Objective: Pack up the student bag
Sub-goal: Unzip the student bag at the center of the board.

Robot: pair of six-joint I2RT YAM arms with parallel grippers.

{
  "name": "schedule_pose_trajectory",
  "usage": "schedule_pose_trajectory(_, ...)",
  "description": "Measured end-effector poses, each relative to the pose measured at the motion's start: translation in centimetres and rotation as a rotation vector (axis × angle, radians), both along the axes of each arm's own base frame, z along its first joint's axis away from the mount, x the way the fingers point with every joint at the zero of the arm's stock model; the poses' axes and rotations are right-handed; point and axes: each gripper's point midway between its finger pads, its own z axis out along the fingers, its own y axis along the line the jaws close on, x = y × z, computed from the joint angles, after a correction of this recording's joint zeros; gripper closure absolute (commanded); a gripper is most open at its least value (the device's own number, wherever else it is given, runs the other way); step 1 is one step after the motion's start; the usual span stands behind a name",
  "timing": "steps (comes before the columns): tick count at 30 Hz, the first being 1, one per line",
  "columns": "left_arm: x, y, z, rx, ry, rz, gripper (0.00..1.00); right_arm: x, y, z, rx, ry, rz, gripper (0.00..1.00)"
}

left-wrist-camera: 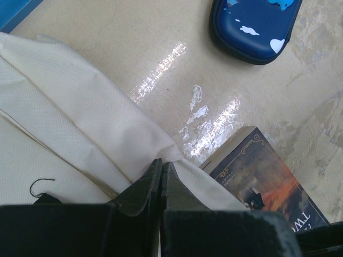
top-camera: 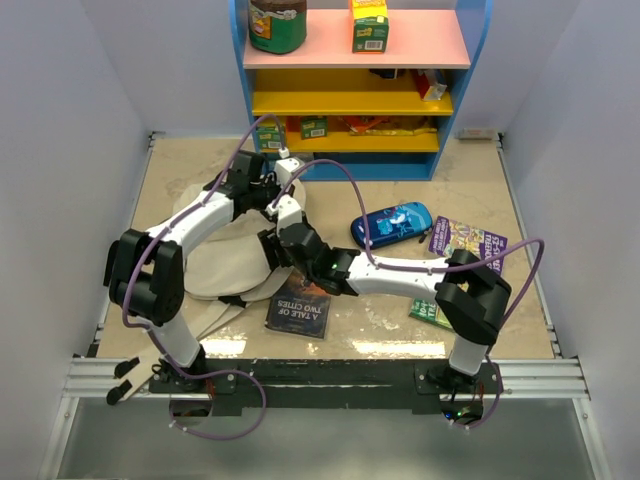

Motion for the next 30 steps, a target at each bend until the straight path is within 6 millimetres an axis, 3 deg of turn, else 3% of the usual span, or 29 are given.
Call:
schedule_pose_trajectory(6, -0.2, -0.1, 0.0, 0.001, 0.001, -0.004, 1.0, 0.5, 0.3, -1.4, -0.02, 0.006, 0.0, 0.42)
schedule_pose_trajectory(9, -0.2, -0.1, 0.0, 0.0, 0.001, -0.004, 1.0, 0.9, 0.2, -2.1, -0.03, 0.015, -0.002, 0.51)
schedule_pose_trajectory(15, -0.4, 0.0, 0.1, 0.0, -0.002, -0.004, 1.0, 1.2, 0.4, -2.5, -0.025, 0.026, 0.006, 0.73)
schedule_pose_trajectory(19, -0.5, 0.0, 0.2, 0.0, -0.004, -0.003, 1.0, 1.1, 0.7, -2.4, -0.015, 0.03, 0.022, 0.99)
schedule_pose_trajectory(30, -0.5, -0.3, 0.1, 0.01, -0.01, -0.004, 1.0, 0.6, 0.4, -2.0, 0.001, 0.03, 0.03, 1.0)
